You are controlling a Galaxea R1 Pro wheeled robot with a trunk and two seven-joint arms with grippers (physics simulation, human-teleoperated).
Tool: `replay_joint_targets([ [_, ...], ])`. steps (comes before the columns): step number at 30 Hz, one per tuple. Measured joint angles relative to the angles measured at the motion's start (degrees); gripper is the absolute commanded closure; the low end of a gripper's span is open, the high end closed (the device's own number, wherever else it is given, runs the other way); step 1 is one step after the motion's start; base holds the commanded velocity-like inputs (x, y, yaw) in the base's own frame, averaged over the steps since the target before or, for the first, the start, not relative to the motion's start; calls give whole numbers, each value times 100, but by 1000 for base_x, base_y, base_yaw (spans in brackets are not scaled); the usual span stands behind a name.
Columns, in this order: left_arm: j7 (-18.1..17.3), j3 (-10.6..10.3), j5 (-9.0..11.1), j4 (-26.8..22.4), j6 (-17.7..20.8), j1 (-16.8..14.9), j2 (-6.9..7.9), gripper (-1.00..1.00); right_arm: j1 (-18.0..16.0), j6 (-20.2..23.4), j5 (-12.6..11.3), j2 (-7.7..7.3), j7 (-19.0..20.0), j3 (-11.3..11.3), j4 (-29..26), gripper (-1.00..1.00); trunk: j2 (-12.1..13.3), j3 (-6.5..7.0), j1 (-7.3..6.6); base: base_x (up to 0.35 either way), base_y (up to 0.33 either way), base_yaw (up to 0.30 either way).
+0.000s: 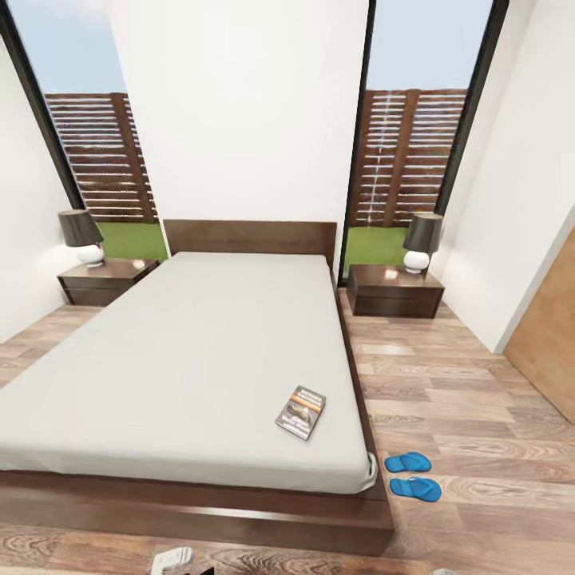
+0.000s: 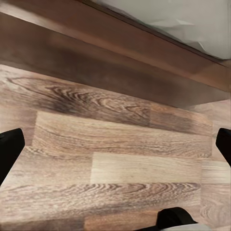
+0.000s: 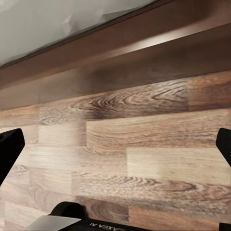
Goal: In the bedroom, move the book from the bed onto either nightstand, and place the two sandals side by side next to the bed.
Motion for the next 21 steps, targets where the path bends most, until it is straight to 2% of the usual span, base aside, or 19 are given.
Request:
replay_joint_targets([
  [21, 0, 0, 0, 0, 0, 0, -1, -100, 0, 0, 2, -1, 2, 0, 0, -100, 843, 377, -461, 0, 0, 0],
])
